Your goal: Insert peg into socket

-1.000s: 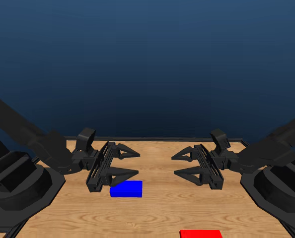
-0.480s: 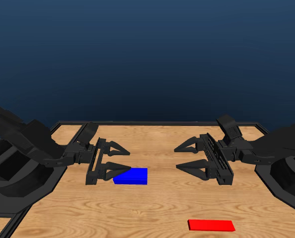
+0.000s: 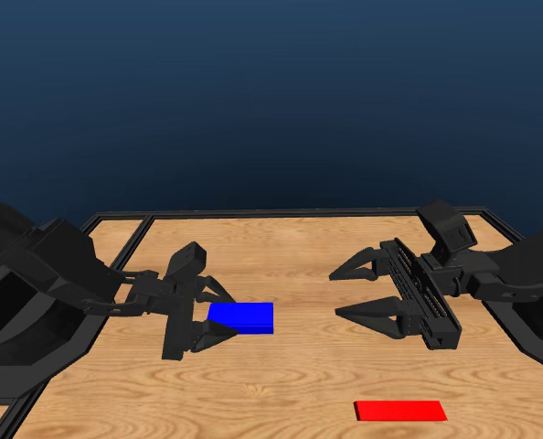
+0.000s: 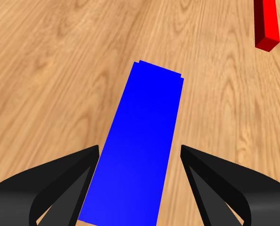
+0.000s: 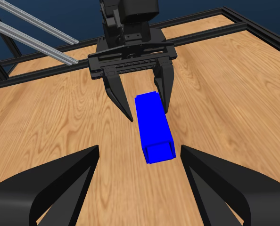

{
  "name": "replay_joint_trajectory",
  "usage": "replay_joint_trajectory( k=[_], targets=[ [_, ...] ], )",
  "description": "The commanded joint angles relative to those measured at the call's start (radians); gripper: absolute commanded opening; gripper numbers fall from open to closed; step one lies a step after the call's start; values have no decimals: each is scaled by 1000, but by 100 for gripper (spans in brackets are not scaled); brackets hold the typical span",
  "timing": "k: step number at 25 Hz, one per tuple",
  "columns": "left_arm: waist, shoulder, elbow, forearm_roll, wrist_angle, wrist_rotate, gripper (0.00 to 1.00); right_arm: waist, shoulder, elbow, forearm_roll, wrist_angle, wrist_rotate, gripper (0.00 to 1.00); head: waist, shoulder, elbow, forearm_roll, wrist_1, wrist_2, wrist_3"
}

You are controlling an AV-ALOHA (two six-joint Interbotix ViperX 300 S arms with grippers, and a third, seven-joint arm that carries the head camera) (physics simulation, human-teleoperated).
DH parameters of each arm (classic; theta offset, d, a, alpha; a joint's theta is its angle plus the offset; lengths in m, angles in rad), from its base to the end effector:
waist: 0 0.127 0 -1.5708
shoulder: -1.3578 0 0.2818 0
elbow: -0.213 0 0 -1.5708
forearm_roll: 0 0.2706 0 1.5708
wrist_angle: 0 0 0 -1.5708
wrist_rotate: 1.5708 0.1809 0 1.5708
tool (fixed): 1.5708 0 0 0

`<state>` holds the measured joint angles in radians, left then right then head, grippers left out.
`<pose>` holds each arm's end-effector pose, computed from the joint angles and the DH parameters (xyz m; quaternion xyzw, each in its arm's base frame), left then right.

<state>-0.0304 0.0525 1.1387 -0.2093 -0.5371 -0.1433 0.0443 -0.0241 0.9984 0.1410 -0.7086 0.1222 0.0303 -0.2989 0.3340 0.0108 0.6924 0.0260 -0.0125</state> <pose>0.3163 0.0096 0.0368 -0.1303 0.3150 0.0879 0.9360 0.3789 0.0002 0.1318 0.1044 0.1310 -0.0387 0.9851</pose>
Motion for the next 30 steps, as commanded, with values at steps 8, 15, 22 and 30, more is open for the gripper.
replay_joint_trajectory(
  k=[8,15,22,30],
  targets=[
    [-19,5,-85,-10,160,38,0,160,-34,26,113,119,13,100,-27,-50,8,-7,2,-1,-26],
    [-83,-140,-113,-37,233,70,0,274,-8,32,200,238,34,100,-60,-136,62,-21,44,-22,-58],
    [-157,-202,-116,-68,226,100,0,416,86,55,294,223,115,100,-88,-212,111,-34,82,-44,-72],
    [-193,-217,-113,-91,193,117,0,460,182,63,359,158,136,92,-92,-237,126,-37,80,-49,-71]
  ],
)
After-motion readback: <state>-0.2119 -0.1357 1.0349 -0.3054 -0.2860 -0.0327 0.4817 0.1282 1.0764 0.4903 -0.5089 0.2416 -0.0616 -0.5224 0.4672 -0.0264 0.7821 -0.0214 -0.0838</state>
